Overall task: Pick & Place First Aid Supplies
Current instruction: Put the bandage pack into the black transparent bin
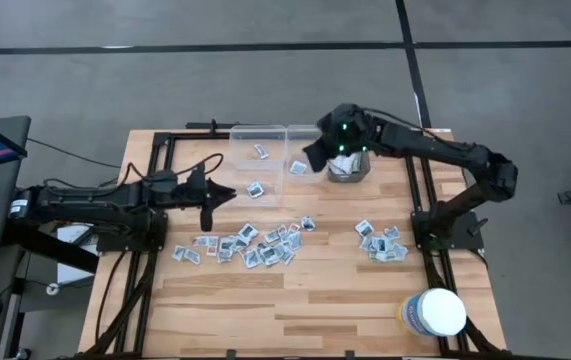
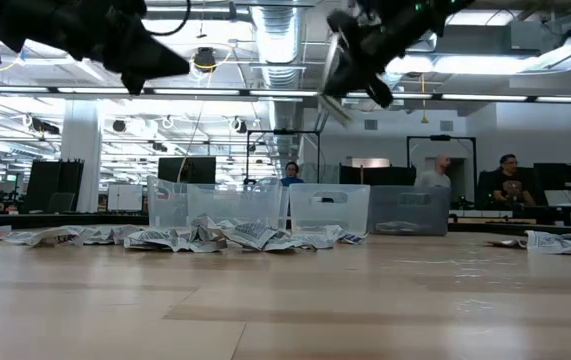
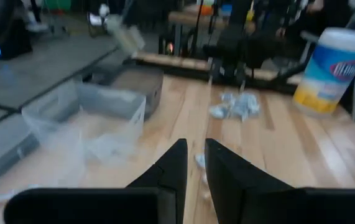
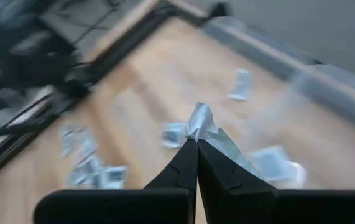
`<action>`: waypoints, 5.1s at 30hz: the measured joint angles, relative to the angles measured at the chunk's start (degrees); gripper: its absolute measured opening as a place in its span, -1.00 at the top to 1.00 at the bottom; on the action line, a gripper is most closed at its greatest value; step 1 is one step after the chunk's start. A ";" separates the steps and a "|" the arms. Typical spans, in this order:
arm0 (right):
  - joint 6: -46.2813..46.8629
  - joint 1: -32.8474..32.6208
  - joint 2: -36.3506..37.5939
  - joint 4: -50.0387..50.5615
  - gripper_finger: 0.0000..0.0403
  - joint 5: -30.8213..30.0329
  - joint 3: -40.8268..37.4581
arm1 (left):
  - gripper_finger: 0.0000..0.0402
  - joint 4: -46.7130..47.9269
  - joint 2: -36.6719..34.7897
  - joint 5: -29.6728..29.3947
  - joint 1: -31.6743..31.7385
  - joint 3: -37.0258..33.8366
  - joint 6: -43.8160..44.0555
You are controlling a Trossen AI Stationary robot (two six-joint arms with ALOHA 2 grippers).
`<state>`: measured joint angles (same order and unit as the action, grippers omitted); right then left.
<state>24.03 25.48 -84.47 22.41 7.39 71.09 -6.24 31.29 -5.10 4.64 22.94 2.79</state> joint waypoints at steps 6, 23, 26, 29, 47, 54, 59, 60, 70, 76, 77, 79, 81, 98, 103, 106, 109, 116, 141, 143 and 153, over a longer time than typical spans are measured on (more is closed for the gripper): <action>-0.56 6.75 -1.20 8.36 1.00 -7.06 0.07 | 0.72 -1.88 -0.20 0.07 -0.09 0.00 0.05; -5.97 9.21 -1.13 18.23 0.68 -19.44 -1.09 | 0.72 -1.97 -0.07 0.44 -0.09 0.00 1.09; -6.43 8.23 -1.13 18.61 0.59 -19.45 -1.09 | 0.72 -1.97 -0.07 0.46 -0.13 0.00 1.11; -6.21 6.72 -0.77 19.57 0.55 -19.52 -1.13 | 0.72 -1.97 -0.07 0.46 -0.13 0.00 1.23; -16.12 -17.72 0.40 45.83 0.59 -16.49 -1.14 | 0.72 -1.96 -0.05 8.17 -0.18 0.00 5.96; -15.44 -26.39 0.04 46.87 0.59 -3.87 -1.28 | 0.72 -1.94 -0.05 9.60 -0.17 0.00 6.48; -9.03 -31.85 -0.17 43.71 0.59 -3.08 -6.65 | 0.72 -1.92 -0.05 9.57 -0.18 0.00 6.27; -7.22 -33.01 -0.22 42.57 0.60 -3.08 -8.19 | 0.72 -1.92 -0.05 9.59 -0.18 0.00 6.25; 7.74 -43.41 -0.22 31.28 0.60 -2.66 -17.80 | 0.72 -1.92 -0.05 9.53 -0.19 0.00 6.21; 13.06 -45.41 -0.22 28.38 0.60 -1.46 -22.19 | 0.72 -1.92 -0.05 9.47 -0.17 0.00 6.05; 13.33 -45.71 -0.22 27.02 0.60 -1.26 -23.01 | 0.72 -1.92 -0.05 9.46 -0.17 0.00 6.05; 13.72 -46.29 -0.22 24.68 0.60 -1.24 -24.28 | 0.72 -1.92 -0.05 9.46 -0.18 0.00 6.05; 13.77 -46.75 -0.22 23.14 0.60 -1.22 -25.25 | 0.72 -1.92 -0.05 9.47 -0.17 0.00 6.05; 13.27 -47.99 0.05 17.15 0.62 -1.33 -33.18 | 0.72 -1.92 -0.05 9.48 -0.17 0.00 6.07; 11.71 -47.96 -0.07 13.73 0.90 -0.11 -33.18 | 0.72 -1.90 -0.05 9.49 -0.17 0.00 6.07; 11.62 -47.96 -0.24 9.25 0.96 1.85 -33.35 | 0.72 -1.90 -0.05 9.48 -0.17 0.00 6.07; 11.86 -47.93 -0.26 3.23 0.97 2.99 -33.35 | 0.72 -1.90 -0.05 9.49 -0.18 0.00 6.07; 11.81 -46.42 -0.24 -6.86 0.99 3.05 -32.45 | 0.72 -1.90 -0.05 9.46 -0.17 0.00 6.12; 3.83 -47.33 -0.18 11.55 0.48 -5.47 -23.63 | 0.72 -1.90 -0.05 9.49 -0.17 0.00 6.66; 2.97 -48.11 -0.93 10.30 0.38 -6.72 -23.54 | 0.72 -1.90 -0.05 9.49 -0.17 0.00 6.66; 0.81 -49.66 -10.39 6.58 0.14 -6.16 -23.29 | 0.72 -1.95 1.45 9.51 -0.20 -0.04 6.66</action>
<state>24.84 -24.18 -94.85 28.99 1.23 47.80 -8.19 32.74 4.40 4.45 22.90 9.45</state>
